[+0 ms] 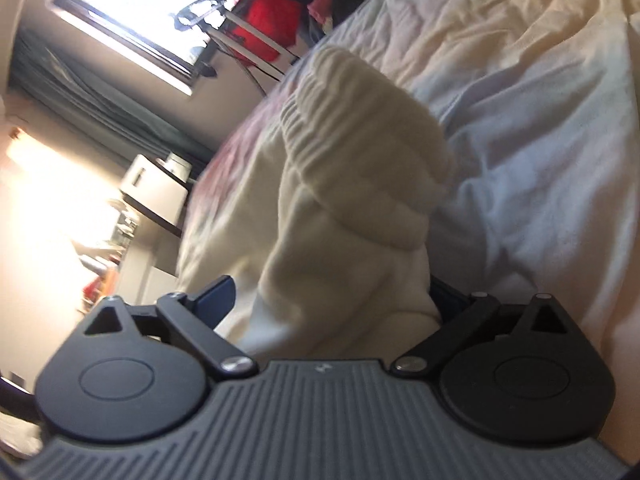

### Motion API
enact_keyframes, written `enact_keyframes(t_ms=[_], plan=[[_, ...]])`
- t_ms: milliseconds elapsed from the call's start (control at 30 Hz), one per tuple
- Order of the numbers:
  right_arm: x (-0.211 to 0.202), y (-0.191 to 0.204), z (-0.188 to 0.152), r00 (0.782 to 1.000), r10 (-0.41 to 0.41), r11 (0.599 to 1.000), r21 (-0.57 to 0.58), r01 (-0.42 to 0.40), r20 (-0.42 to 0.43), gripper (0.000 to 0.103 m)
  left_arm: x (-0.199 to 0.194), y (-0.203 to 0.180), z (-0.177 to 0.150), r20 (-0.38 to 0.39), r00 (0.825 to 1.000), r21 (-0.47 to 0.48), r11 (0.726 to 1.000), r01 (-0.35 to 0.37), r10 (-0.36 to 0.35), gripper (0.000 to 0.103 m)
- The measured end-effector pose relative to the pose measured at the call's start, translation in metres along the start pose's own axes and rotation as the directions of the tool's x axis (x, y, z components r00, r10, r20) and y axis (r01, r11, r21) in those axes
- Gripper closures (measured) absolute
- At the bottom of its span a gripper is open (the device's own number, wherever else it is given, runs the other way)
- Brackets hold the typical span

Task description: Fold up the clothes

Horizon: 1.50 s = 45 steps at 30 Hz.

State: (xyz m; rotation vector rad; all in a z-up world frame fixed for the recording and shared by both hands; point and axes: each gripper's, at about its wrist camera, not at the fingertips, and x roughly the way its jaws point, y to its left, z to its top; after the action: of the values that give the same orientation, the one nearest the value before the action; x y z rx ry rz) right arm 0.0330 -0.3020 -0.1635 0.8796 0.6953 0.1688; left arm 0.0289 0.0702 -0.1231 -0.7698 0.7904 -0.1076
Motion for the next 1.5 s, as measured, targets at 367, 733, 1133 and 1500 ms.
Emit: enact_keyframes(t_ms=[367,733,1133,1500], plan=[[-0.001,0.005,-0.005,0.994,-0.111,0.994,-0.012,0.111,0.007,0.055,0.010,-0.015,-0.012,-0.030,0.999,0.117,0.993,-0.020,0.024,0.011],[-0.083,0.044,0.039,0.976,0.061,0.998,-0.017,-0.059,0.210,0.067,-0.018,-0.112,-0.010,0.173,0.971,0.303,0.947,0.105,-0.163,0.070],[-0.167,-0.053,0.257,0.869,-0.142,0.988,0.116,0.099,0.474,0.067,0.179,-0.410,-0.051,0.048,0.961,0.624,0.760,0.184,-0.272,0.071],[-0.132,-0.200,0.263,0.842,-0.305,0.943,0.262,0.203,0.445,0.067,0.336,-0.415,-0.122,-0.195,0.946,0.643,0.694,0.324,-0.260,0.069]])
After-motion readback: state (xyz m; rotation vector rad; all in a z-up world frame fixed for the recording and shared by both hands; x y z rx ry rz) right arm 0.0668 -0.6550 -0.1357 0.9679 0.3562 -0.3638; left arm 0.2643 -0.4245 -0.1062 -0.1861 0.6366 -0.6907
